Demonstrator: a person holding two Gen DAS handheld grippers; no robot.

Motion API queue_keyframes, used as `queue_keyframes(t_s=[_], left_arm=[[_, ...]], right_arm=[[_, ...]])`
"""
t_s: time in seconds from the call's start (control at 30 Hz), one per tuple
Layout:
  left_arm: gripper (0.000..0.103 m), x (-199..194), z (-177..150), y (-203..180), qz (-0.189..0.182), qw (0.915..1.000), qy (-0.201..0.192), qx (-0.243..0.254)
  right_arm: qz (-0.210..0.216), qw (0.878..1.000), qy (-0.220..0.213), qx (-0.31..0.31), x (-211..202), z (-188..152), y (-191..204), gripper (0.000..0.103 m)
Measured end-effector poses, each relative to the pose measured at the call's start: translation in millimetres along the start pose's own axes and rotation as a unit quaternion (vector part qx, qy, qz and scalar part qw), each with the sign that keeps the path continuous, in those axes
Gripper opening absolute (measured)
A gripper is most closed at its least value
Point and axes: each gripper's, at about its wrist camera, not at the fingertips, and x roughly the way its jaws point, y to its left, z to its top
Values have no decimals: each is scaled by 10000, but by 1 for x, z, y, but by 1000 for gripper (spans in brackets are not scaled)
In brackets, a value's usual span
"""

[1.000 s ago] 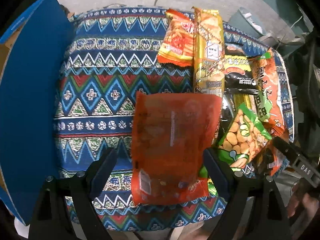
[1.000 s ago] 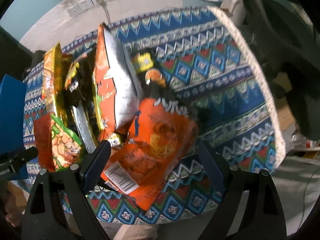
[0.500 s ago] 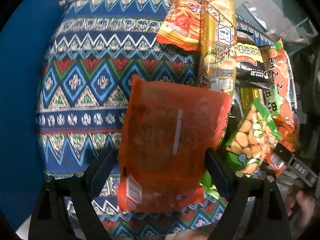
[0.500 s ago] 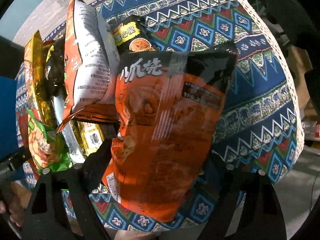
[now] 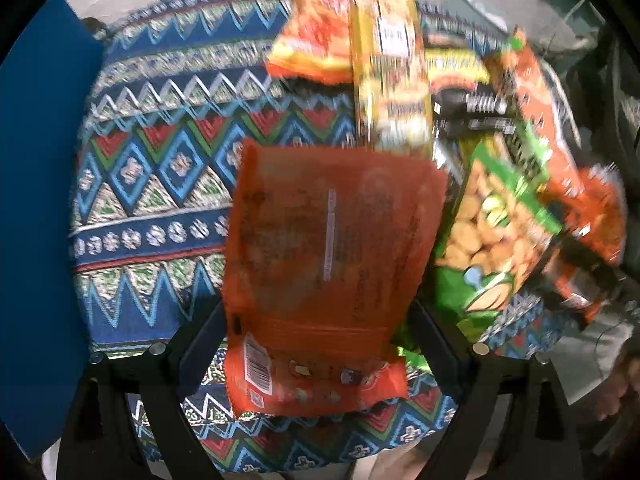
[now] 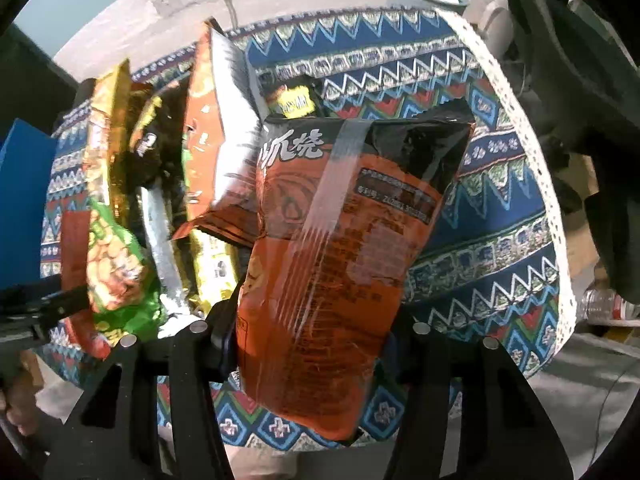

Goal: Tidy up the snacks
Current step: 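Grasp red snack bag with left gripper while right gripper grasps orange chip bag, then carry both bags over the cardboard box and open both grippers to drop them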

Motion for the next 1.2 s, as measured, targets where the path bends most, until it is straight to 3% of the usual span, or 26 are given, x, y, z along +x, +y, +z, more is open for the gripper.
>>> queue_keyframes(t_s=[0.07, 0.2, 0.37, 0.43, 0.53, 0.87, 1.07, 1.2], left_arm=[[92, 13, -1, -3, 37, 9999, 113, 42], [89, 19, -4, -4, -103, 9999, -99, -30], [62, 18, -6, -3, -262, 9993, -264, 77], [56, 5, 0, 19, -218, 9992, -303, 170], [48, -3, -4, 21, -47, 9987, -407, 303], [44, -70, -2, 31, 136, 9957, -853, 331], [44, -115, -16, 25, 400, 9860, -1482, 644], [44, -124, -21, 24, 493, 9799, -1793, 727]], right_arm=[[-20, 9999, -108, -24, -9, -4, 1, 54], [42, 9996, -285, -28, -20, -8, 1, 54], [-73, 9985, -502, -193, -29, -17, 6, 54], [-91, 9980, -583, -243, -32, -16, 8, 54], [-54, 9973, -680, -281, -40, -12, 13, 54], [21, 9936, -992, -532, -56, -8, 30, 54], [75, 9884, -1237, -876, -70, -6, 55, 54], [138, 9833, -1410, -1141, -80, -5, 75, 54]])
